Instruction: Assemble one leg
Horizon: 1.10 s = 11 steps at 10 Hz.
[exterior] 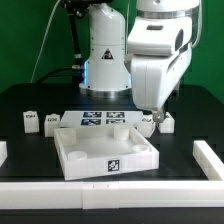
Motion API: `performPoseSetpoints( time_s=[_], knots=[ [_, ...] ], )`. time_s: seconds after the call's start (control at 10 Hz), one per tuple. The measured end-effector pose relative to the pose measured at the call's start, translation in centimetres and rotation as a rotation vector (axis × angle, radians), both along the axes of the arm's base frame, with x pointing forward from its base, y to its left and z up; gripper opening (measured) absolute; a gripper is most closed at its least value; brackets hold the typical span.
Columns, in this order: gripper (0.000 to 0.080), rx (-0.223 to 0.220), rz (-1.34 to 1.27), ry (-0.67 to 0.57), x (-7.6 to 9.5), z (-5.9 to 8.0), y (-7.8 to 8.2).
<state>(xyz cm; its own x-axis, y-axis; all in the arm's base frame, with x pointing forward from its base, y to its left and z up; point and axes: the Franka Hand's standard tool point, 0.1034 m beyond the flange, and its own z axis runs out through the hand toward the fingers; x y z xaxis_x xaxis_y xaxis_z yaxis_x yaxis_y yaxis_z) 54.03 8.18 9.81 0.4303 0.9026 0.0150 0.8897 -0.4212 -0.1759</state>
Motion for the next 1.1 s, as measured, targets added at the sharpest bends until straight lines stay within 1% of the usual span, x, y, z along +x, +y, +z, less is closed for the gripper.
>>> performPoseSetpoints(
  time_s=[0.2, 0.4, 0.5, 0.6, 0.7, 1.1],
  knots=[
    [0.0650, 0.005, 0.112, -0.065, -3.5, -1.4, -1.1],
    [0.0650, 0.018, 0.316, -0.115, -6.6, -2.8, -2.9],
    [0.0650, 0.023, 0.420, -0.110, -7.8, -3.5, -4.1],
    [0.0650, 0.008, 0.511, -0.125, -8.2, -4.0, -5.7],
    [0.0650, -0.008, 0.514, -0.135, -8.6, -4.3, -7.3],
    [0.0650, -0.012, 0.489, -0.127, -8.8, -4.5, -7.4]
  ],
)
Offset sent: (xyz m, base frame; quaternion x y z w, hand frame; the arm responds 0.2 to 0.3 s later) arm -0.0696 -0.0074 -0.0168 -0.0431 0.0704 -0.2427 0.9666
